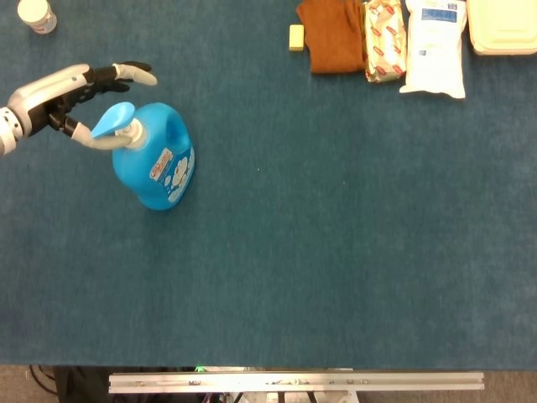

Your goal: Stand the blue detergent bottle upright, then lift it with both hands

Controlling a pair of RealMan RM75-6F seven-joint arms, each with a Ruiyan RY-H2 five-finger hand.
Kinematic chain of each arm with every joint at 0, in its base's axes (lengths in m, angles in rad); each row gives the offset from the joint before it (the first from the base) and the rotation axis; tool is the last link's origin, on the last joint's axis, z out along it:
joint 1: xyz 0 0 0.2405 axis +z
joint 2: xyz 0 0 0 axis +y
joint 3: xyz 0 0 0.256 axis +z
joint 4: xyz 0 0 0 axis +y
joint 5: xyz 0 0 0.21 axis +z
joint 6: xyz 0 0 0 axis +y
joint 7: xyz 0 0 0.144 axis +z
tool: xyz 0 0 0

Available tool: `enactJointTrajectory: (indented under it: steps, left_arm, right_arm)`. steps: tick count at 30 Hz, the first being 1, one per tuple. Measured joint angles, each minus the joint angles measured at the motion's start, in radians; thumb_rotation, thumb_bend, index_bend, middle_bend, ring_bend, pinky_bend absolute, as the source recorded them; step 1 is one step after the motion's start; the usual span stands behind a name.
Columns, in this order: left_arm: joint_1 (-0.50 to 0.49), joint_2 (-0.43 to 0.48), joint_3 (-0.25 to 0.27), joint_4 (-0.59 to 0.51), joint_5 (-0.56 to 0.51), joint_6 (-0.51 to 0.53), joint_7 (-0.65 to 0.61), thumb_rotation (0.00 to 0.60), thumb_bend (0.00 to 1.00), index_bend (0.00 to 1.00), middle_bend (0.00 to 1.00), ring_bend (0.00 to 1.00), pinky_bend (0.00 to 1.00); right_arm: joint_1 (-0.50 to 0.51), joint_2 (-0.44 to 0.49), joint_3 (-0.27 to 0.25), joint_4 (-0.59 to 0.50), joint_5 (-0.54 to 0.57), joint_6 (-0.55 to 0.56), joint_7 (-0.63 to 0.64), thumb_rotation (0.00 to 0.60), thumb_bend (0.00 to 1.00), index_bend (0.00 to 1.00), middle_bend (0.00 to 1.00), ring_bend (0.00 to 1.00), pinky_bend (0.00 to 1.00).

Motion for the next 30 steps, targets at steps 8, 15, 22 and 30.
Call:
enactJointTrajectory:
  steps: [8, 15, 22, 30]
  left_arm:
    - [0.004, 0.01, 0.015, -0.007, 0.018, 0.031, -0.005, 0.6, 0.25, 0.14, 0.02, 0.0, 0.05]
    - [0.004, 0.014, 0.023, -0.015, 0.031, 0.056, -0.012, 0.6, 0.25, 0.12, 0.01, 0.0, 0.05]
    - [0.003, 0.015, 0.025, -0.018, 0.026, 0.057, -0.011, 0.6, 0.25, 0.11, 0.01, 0.0, 0.05]
    - [0.019, 0.024, 0.037, -0.001, 0.016, 0.058, -0.014, 0.6, 0.25, 0.1, 0.0, 0.0, 0.05]
  right_arm:
    - [0.003, -0.002, 0.001, 0.001, 0.002, -0.003, 0.001, 0.6, 0.18, 0.25, 0.28, 0.11, 0.15]
    - [0.003, -0.003, 0.001, 0.004, 0.001, -0.004, 0.005, 0.6, 0.18, 0.25, 0.28, 0.11, 0.15]
    - [0.002, -0.005, 0.0, 0.009, 0.003, -0.003, 0.01, 0.6, 0.18, 0.25, 0.28, 0.11, 0.15]
    - [0.003, -0.003, 0.0, 0.009, 0.001, -0.003, 0.01, 0.6, 0.18, 0.25, 0.28, 0.11, 0.15]
